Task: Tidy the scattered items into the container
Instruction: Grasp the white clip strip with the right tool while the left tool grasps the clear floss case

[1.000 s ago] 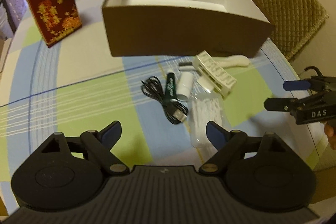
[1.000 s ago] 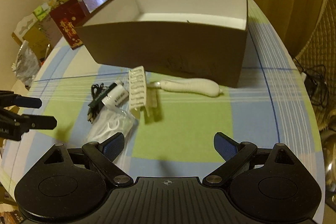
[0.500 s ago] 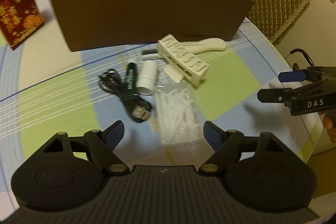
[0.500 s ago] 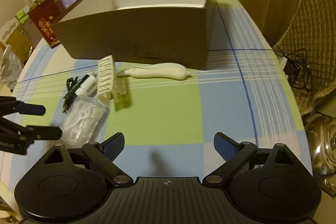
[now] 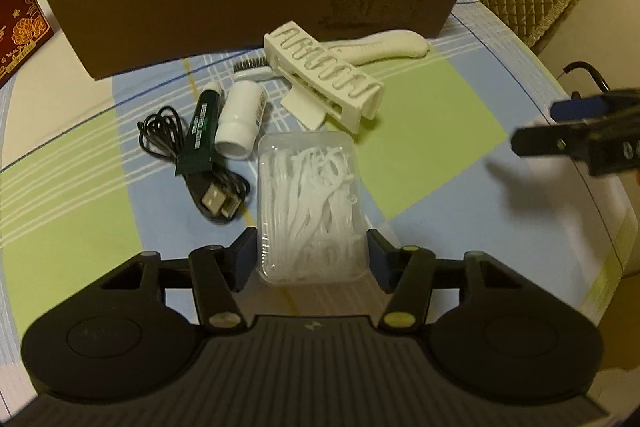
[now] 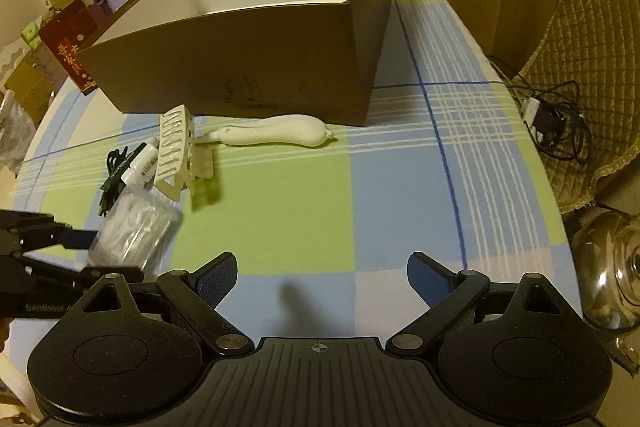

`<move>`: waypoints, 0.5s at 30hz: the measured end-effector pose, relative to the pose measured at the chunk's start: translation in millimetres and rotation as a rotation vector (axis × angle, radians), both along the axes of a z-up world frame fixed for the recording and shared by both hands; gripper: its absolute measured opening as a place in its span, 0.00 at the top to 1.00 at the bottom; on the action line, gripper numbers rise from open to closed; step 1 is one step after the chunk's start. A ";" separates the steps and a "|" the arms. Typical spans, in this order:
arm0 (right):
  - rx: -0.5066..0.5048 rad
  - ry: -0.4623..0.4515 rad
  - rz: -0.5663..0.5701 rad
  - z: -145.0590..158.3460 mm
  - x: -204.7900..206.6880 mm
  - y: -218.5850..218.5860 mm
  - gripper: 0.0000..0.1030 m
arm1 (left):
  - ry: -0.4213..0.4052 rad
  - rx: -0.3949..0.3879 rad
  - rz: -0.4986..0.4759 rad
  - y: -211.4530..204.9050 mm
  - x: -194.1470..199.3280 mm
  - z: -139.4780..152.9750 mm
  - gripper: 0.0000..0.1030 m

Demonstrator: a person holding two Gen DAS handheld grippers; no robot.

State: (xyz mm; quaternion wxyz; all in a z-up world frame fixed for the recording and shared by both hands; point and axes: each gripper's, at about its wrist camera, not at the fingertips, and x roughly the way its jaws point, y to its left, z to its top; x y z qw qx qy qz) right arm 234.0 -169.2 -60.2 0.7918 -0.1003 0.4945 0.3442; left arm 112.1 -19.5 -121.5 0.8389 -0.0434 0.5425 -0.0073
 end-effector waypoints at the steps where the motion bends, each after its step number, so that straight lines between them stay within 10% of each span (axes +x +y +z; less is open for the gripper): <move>1: 0.002 0.001 0.007 -0.6 0.3 2.3 0.06 | 0.003 -0.004 0.000 0.8 -4.3 0.3 0.48; 15: 0.080 -0.018 0.212 4.0 -4.7 66.1 0.06 | 0.058 0.037 0.229 58.1 -67.4 11.5 0.49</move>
